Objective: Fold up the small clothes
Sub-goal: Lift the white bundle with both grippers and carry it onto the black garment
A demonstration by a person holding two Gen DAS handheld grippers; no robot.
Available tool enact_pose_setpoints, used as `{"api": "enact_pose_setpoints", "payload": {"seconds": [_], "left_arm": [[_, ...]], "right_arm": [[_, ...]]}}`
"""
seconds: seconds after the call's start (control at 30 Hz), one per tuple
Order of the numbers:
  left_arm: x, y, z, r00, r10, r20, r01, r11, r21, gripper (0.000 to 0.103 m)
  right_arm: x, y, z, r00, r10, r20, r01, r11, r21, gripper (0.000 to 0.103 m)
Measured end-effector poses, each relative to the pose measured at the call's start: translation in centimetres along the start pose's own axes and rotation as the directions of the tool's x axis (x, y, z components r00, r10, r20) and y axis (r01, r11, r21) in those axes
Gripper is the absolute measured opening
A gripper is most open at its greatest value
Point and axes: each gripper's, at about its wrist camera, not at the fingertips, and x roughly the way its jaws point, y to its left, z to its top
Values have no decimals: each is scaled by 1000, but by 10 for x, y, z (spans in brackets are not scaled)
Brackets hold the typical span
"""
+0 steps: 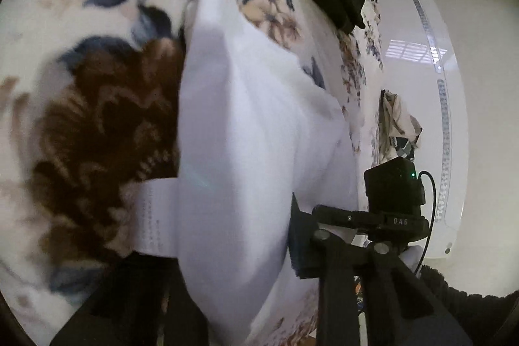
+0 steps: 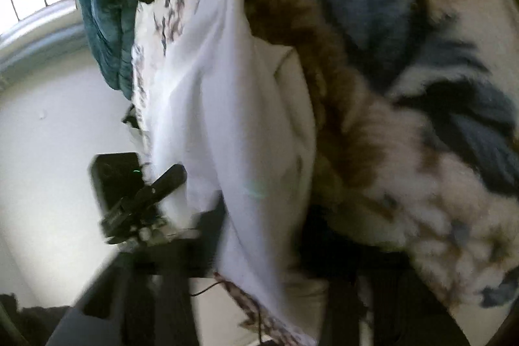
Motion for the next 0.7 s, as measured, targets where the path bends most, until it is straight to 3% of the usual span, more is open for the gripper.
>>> {"api": "enact_pose_setpoints", "payload": {"seconds": [0.2,0.37,0.5,0.53,0.57,0.7], "left_arm": [[-22,-32,13,999,-22,26,21,999,35,20],[-47,-72,54,996,-50,67,43,994,103,20],[-61,-113,114,990,-74,118,55,985,162,20],[-64,-125,135,987,-82,135,57,982,177,20],[-65,-134,154,985,-82,151,52,980,190,20],[-61,-154,234,975,-89,205,42,974,224,21]], "right_arm": [[-18,36,-3,998,-27,50,29,999,-36,14],[-52,86,8,994,-27,110,38,994,-100,14],[-88,133,43,985,-28,171,57,985,-166,14],[-109,159,73,977,-25,211,69,977,-203,14],[-109,159,73,977,-25,211,69,977,-203,14],[-136,204,143,962,-13,274,86,962,-259,14]]}}
